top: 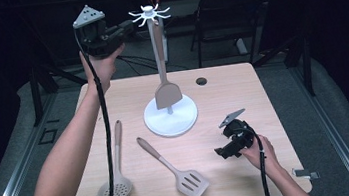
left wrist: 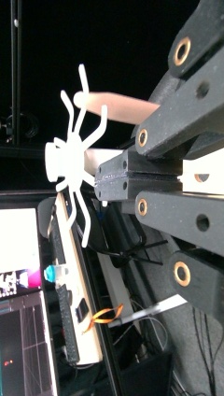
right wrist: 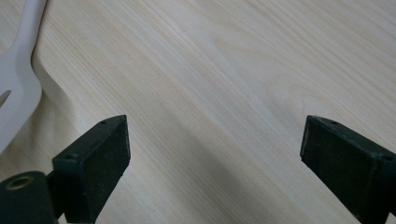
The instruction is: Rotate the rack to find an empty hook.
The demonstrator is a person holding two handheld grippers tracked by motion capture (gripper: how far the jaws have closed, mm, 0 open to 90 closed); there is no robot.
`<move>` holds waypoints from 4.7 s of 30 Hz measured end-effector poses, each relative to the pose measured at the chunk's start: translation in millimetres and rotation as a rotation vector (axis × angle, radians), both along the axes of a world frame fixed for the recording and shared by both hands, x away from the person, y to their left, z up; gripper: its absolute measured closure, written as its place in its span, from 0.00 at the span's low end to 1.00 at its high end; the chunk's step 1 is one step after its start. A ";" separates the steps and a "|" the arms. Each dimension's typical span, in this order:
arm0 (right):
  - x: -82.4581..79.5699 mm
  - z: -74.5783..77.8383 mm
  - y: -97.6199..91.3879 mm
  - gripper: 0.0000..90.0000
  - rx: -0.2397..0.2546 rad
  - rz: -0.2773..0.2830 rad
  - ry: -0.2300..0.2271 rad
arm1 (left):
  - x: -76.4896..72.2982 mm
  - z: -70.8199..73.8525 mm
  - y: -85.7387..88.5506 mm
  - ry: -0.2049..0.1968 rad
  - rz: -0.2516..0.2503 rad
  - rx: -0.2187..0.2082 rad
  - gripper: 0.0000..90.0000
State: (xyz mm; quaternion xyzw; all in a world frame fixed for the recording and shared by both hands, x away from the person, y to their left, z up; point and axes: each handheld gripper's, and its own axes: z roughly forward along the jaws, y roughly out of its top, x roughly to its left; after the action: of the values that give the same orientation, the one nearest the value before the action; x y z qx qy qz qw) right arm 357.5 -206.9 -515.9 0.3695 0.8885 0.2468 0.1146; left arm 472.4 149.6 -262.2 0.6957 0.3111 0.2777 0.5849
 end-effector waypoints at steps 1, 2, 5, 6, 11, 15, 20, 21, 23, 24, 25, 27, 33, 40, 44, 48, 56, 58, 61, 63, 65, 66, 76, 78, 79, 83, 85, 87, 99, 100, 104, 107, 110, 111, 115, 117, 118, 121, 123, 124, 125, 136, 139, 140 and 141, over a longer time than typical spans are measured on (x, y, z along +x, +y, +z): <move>0.1 0.0 0.0 0.09 -0.002 0.001 0.001 | 0.9 0.3 0.2 0.002 0.004 0.004 1.00; 0.1 -0.1 0.0 0.09 -0.003 0.002 -0.001 | 1.7 0.5 -0.1 0.003 0.007 0.001 1.00; 0.3 -0.1 0.2 0.09 -0.008 0.003 -0.001 | 4.2 1.0 -0.5 0.003 0.015 0.001 1.00; 0.2 0.1 0.3 0.09 -0.011 0.003 0.006 | 5.2 1.2 -0.7 0.002 0.017 0.004 1.00; 0.5 -0.5 0.3 0.09 -0.018 0.009 0.005 | 8.6 -0.1 -0.8 0.016 0.030 -0.002 1.00; -0.1 -0.9 0.8 0.09 -0.005 0.009 0.004 | 2.2 -2.0 -0.7 0.007 0.017 0.000 1.00; 0.4 -1.4 0.7 0.09 -0.014 0.010 0.010 | -9.8 -8.6 -2.1 -0.003 -0.010 0.039 1.00; 0.6 -2.1 1.0 0.09 -0.005 0.015 0.005 | -12.0 -9.9 -2.7 -0.006 -0.013 0.043 1.00; 0.4 -0.9 1.6 0.09 -0.024 0.017 0.012 | -15.3 -12.0 -3.9 -0.008 -0.027 0.047 1.00; 0.2 -0.8 1.9 0.09 -0.032 0.020 0.007 | -16.9 -12.4 -4.8 -0.008 -0.034 0.049 1.00; -0.2 -1.6 2.8 0.09 -0.018 0.013 0.002 | -18.2 -12.5 -5.7 -0.011 -0.041 0.050 1.00; 0.0 -1.7 2.9 0.09 -0.013 0.016 0.007 | -20.8 -11.1 -7.7 -0.019 -0.053 0.048 1.00; 0.2 -1.4 2.1 0.09 -0.029 0.016 0.010 | -25.7 -4.5 -13.1 -0.046 -0.066 0.049 1.00; -0.1 -1.4 2.4 0.09 -0.035 0.015 0.005 | -22.0 -1.0 -12.6 -0.046 -0.039 0.055 1.00; -0.4 -1.5 2.5 0.09 -0.028 0.014 0.009 | -18.5 0.6 -9.3 -0.040 -0.021 0.044 1.00; -0.7 -1.8 3.0 0.09 -0.020 0.012 0.008 | -15.8 0.5 -7.6 -0.034 -0.013 0.045 1.00; -0.3 -1.3 2.8 0.09 -0.028 0.016 0.014 | -11.5 0.1 -5.7 -0.027 0.005 0.044 1.00; -0.1 -1.8 2.6 0.09 -0.020 0.016 0.017 | -10.4 0.0 -5.7 -0.027 0.007 0.042 1.00; -0.2 -2.1 2.9 0.09 -0.022 0.011 0.015 | -8.7 0.0 -5.3 -0.022 0.013 0.046 1.00; -0.3 -2.1 3.0 0.09 -0.022 0.010 0.014 | -7.4 0.2 -5.4 -0.021 0.018 0.043 1.00; -0.5 -2.0 3.2 0.09 -0.022 0.010 0.013 | -6.0 0.5 -4.9 -0.018 0.022 0.041 1.00; -0.6 -1.8 3.2 0.09 -0.023 0.011 0.013 | -5.6 0.7 -4.7 -0.016 0.022 0.039 1.00; -0.6 -1.6 2.3 0.09 -0.022 0.014 0.007 | -19.4 -2.1 5.0 -0.022 0.018 -0.005 0.91; -0.9 -1.7 3.0 0.09 -0.013 0.014 0.008 | -23.6 -4.3 8.7 -0.015 0.018 -0.009 0.83; -0.8 -1.4 3.0 0.09 -0.029 0.015 0.005 | -25.8 -5.6 10.1 -0.012 0.020 -0.007 0.80; -0.9 -1.5 4.5 0.09 -0.026 0.018 0.011 | -34.2 -12.5 14.5 0.011 0.037 0.010 0.60; -0.9 -1.4 4.9 0.09 -0.021 0.021 0.009 | -38.2 -16.9 16.3 0.021 0.039 0.017 0.53; -1.3 -1.3 5.3 0.09 -0.022 0.019 0.008 | -42.2 -21.7 17.8 0.032 0.042 0.041 0.48; -2.4 -1.6 7.1 0.09 -0.028 0.025 0.015 | -59.3 -65.9 24.0 0.123 0.066 0.142 0.22; -2.5 -1.7 7.2 0.09 -0.029 0.027 0.015 | -60.5 -69.9 24.8 0.128 0.068 0.150 0.21; -2.5 -2.2 7.7 0.09 -0.028 0.033 0.014 | -66.1 -88.1 28.7 0.150 0.076 0.167 0.19; -2.8 -2.2 8.3 0.09 -0.031 0.038 0.014 | -69.2 -103.3 33.3 0.173 0.081 0.173 0.18; -3.0 -2.6 8.8 0.09 -0.037 0.039 0.019 | -71.1 -118.8 38.2 0.199 0.091 0.183 0.18; -3.1 -2.6 9.0 0.09 -0.037 0.041 0.020 | -71.6 -124.1 40.0 0.210 0.092 0.183 0.18; -3.1 -3.9 9.9 0.09 -0.035 0.050 0.022 | -73.4 -146.2 47.4 0.249 0.106 0.180 0.18; -3.4 -4.1 10.4 0.09 -0.041 0.048 0.027 | -74.0 -158.2 51.2 0.274 0.112 0.170 0.18; -3.3 -4.2 10.5 0.09 -0.045 0.050 0.027 | -74.2 -164.8 53.0 0.285 0.117 0.164 0.18; -3.6 -4.4 11.2 0.09 -0.053 0.055 0.028 | -74.6 -185.3 58.3 0.327 0.128 0.159 0.18; -3.6 -4.8 11.6 0.09 -0.053 0.055 0.030 | -74.8 -197.8 61.4 0.353 0.140 0.158 0.18; -3.6 -5.0 11.7 0.09 -0.049 0.056 0.033 | -75.0 -203.2 63.0 0.365 0.147 0.151 0.17; -3.5 -5.3 11.8 0.09 -0.048 0.058 0.033 | -75.0 -207.8 64.8 0.378 0.149 0.149 0.17; -3.8 -7.6 15.1 0.09 -0.061 0.069 0.037 | -75.4 -228.2 77.7 0.451 0.176 0.124 0.14; -3.1 -7.5 15.3 0.09 -0.060 0.070 0.037 | -77.6 -229.5 79.1 0.455 0.179 0.134 0.13; -3.3 -7.5 16.3 0.09 -0.062 0.068 0.036 | -78.1 -229.8 79.2 0.453 0.181 0.139 0.12; -3.6 -7.2 16.9 0.09 -0.056 0.070 0.042 | -78.4 -229.7 79.0 0.460 0.182 0.142 0.09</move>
State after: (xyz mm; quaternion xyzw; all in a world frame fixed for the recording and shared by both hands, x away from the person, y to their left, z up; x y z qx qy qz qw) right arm 353.9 -190.0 -523.1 0.3397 0.9097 0.2181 0.0975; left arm 394.0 228.6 -491.9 0.7491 0.4771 0.1847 0.4208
